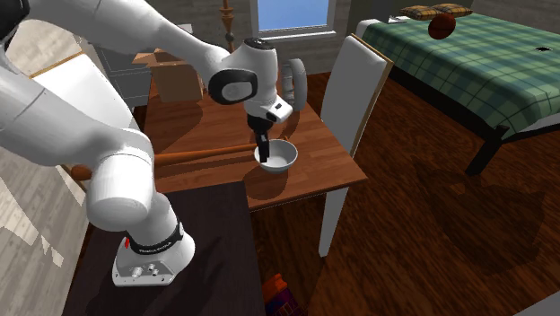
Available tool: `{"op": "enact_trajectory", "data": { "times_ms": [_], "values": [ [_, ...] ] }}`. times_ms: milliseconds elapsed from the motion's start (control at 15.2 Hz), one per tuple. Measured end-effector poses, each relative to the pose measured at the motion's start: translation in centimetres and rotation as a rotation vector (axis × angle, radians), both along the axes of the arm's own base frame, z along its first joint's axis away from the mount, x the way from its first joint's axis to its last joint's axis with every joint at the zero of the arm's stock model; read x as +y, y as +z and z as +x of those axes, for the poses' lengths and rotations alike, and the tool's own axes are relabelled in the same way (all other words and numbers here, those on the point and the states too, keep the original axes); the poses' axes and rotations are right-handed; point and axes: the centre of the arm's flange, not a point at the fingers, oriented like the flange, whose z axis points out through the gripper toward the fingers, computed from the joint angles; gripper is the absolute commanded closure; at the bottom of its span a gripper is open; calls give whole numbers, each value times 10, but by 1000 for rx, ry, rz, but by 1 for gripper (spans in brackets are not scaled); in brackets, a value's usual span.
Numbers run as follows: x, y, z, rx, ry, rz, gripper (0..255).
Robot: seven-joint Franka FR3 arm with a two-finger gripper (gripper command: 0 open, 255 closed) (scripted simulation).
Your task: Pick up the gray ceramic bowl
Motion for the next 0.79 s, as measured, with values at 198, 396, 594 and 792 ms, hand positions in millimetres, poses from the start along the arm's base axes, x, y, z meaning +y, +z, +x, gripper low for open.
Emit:
{"op": "enact_trajectory", "data": {
  "times_ms": [198, 396, 594, 792],
  "values": [
    [22, -27, 7, -22, -23, -1, 0],
    [47, -54, 19, -45, -46, -2, 0],
    [67, -85, 33, -66, -73, -1, 0],
    [91, -111, 47, -87, -99, 3, 0]
  ]
}}
